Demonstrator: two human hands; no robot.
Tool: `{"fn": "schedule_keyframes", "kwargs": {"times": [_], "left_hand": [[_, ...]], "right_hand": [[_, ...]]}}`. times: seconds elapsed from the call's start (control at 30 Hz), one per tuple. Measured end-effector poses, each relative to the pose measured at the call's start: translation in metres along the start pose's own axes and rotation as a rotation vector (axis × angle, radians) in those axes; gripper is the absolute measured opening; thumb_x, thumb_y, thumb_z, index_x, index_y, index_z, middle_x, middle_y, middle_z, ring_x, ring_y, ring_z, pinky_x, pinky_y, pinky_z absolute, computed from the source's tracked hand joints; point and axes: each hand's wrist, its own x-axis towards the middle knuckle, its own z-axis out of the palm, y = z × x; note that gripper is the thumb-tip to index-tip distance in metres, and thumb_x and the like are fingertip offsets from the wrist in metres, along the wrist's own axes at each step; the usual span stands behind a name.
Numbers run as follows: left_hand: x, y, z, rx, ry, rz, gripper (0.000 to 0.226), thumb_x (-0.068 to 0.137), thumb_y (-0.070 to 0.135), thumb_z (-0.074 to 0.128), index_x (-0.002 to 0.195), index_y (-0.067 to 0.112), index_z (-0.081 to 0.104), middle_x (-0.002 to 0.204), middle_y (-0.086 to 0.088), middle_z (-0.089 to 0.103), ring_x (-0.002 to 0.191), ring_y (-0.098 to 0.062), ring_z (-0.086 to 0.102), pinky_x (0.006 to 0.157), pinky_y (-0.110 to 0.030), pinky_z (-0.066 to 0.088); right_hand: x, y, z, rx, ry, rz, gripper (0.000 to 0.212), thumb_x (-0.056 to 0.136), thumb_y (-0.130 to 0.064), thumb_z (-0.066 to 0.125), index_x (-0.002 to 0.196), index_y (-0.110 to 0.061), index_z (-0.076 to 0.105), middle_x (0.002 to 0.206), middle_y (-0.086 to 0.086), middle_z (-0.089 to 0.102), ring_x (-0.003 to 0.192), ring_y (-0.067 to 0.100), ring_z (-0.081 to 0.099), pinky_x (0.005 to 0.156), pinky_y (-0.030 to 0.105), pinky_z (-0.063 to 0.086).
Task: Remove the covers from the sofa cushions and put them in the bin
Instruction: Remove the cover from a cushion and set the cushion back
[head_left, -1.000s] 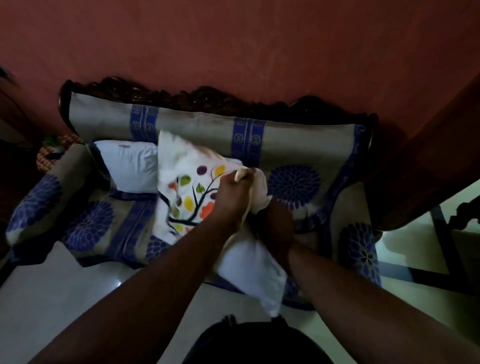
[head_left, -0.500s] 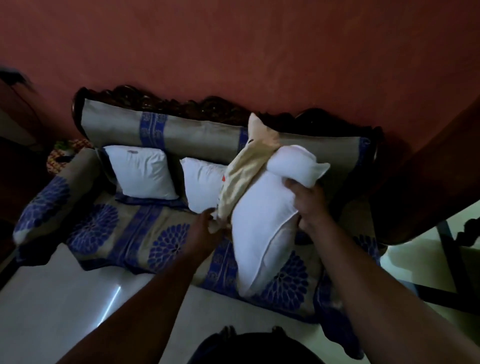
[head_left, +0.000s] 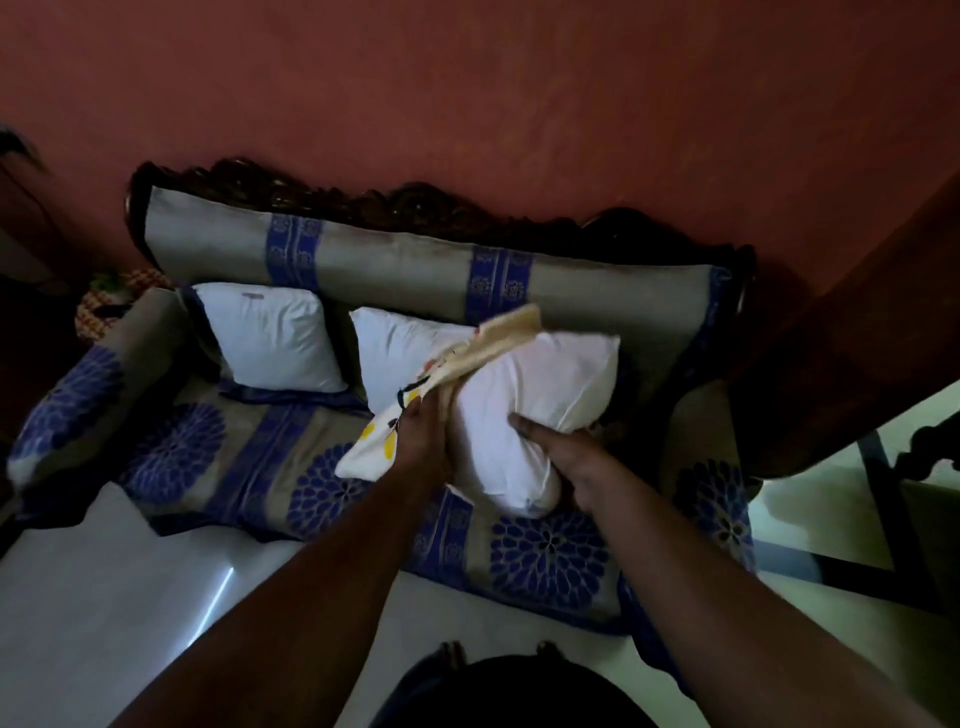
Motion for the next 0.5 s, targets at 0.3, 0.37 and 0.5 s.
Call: {"fn": "schedule_keyframes", "kwargs": {"times": [0.3,0.37,0.5], "left_hand": [[-0.004,-0.024,-0.038,1.283,0.085,0.449,0.054,0.083,0.023,0.070,0.126,0.020,0.038,0.102,-0.006,0.055,0.086,-0.033,0.062,0.070,-0.045,0.053],[-0.007,-0.035,-0.034,1.615,0.078,0.789,0.067,0.076,0.028,0.077,0.132,0.016,0.042,0.112,-0.011,0.051,0.090,-0.036,0.058,0.069,-0.045,0.049],[-0.011,-0.047,-0.040,1.836,-0.018,1.206,0.064,0.079,0.037,0.074,0.133,0.014,0.049,0.130,-0.014,0.054,0.114,-0.036,0.055,0.086,-0.050,0.043]], "right_hand": [[0.010,0.006,-0.007,0.104,0.340,-0.222,0.082,0.067,-0.018,0.079,0.141,-0.013,0.043,0.131,0.006,0.054,0.110,0.027,0.058,0.099,0.042,0.050],[0.009,0.002,-0.004,0.085,0.338,-0.245,0.077,0.074,-0.012,0.077,0.143,-0.011,0.042,0.132,0.009,0.054,0.112,0.028,0.058,0.098,0.041,0.050],[0.012,-0.005,-0.005,0.032,0.353,-0.285,0.076,0.079,-0.013,0.075,0.146,-0.012,0.040,0.138,0.014,0.053,0.118,0.031,0.057,0.094,0.035,0.047]]}}
